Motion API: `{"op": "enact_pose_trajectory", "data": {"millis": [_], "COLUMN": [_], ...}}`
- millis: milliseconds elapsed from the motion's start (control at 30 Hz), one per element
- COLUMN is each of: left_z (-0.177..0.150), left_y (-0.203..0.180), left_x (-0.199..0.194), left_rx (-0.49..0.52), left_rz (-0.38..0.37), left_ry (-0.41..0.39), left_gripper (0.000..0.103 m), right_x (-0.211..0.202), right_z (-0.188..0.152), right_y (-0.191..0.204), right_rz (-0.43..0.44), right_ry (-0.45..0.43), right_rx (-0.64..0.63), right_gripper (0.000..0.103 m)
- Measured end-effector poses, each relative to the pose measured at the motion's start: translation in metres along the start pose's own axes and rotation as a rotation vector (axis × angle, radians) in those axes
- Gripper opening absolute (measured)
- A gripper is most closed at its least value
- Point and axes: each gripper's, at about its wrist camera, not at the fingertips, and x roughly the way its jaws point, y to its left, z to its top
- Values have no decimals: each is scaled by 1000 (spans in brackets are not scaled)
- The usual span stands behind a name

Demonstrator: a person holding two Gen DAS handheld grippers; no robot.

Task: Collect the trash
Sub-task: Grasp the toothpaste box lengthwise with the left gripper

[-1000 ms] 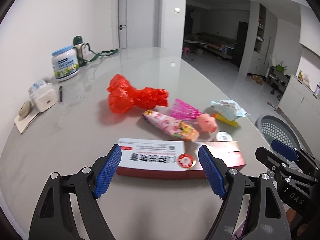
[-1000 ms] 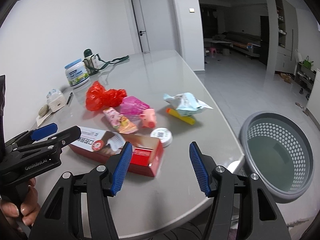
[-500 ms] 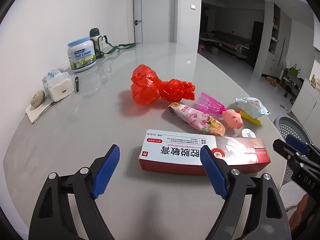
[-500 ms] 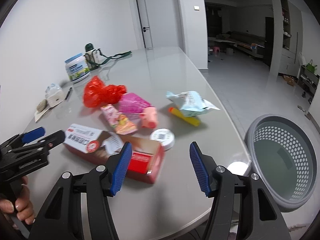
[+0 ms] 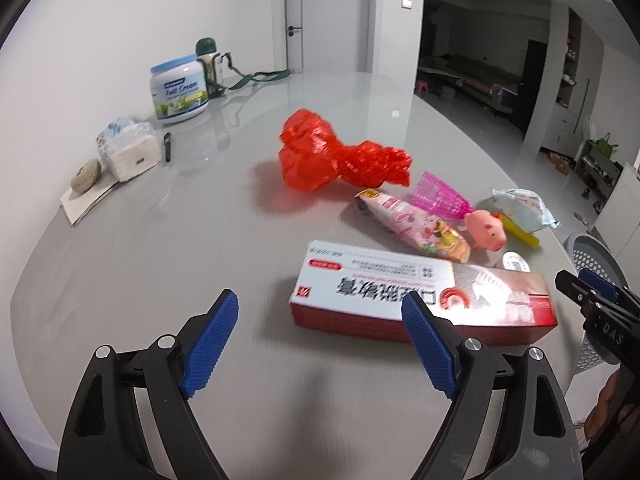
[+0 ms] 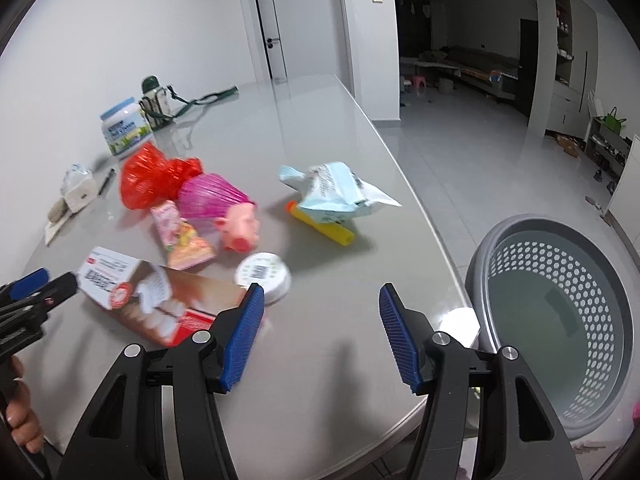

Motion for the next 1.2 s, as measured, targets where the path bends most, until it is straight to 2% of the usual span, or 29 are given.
{"op": "enact_pose_trajectory", "data": {"millis": [233, 567, 900, 1200], "left_z": [-12, -8, 14, 24], "left_y": [11, 15, 23, 61], "left_x": [14, 39, 48, 31], "left_rx": [-28, -33, -52, -113], "left_rz": [35, 84, 111, 140], "left_ry": [54, 90, 50, 8], "left_gripper": [83, 83, 83, 83], "right_x": [4, 5, -1, 6], "right_z": [-5, -12, -16, -18], "right_y": [2, 17, 47, 96], "right_rz": [3, 27, 86, 160], "right_ry": [17, 36, 46, 59], "right_rx": [-20, -46, -97, -171], "right_gripper": [58, 58, 58, 58]}}
